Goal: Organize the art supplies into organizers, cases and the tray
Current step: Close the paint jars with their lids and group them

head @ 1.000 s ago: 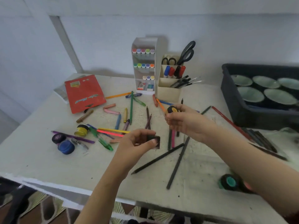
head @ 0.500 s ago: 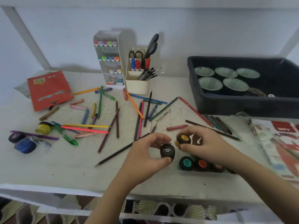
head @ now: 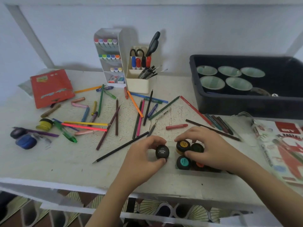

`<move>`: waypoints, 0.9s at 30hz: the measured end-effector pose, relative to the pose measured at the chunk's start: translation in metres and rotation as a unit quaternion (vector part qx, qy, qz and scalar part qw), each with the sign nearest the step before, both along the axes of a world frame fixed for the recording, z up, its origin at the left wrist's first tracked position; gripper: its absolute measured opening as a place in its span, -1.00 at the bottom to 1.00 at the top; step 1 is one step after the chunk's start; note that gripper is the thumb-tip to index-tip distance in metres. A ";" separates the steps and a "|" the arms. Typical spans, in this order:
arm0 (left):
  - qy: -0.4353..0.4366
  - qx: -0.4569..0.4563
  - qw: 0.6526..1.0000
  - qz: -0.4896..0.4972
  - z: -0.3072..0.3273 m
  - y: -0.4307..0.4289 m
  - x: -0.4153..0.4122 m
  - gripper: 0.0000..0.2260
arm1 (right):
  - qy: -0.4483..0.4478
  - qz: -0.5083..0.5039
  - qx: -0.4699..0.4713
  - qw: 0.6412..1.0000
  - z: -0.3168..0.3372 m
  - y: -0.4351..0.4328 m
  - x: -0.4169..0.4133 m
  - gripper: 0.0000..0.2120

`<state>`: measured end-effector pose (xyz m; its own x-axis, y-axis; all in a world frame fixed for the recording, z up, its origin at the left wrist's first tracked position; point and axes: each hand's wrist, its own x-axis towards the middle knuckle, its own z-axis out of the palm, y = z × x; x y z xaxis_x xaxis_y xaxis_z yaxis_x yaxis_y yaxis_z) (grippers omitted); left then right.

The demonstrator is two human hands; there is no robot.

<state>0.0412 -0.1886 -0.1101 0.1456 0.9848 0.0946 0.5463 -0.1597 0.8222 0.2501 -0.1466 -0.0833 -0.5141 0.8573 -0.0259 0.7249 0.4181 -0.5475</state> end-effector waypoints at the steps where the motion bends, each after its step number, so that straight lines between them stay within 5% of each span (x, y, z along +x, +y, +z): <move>1: 0.001 -0.001 1.000 0.002 0.000 0.000 0.000 -0.66 | -0.009 0.002 -0.002 1.000 0.000 0.001 0.001 -0.68; 27: -0.024 0.012 1.000 0.002 -0.005 0.003 -0.001 -0.64 | -0.176 0.060 0.069 0.980 0.003 0.003 0.001 -0.64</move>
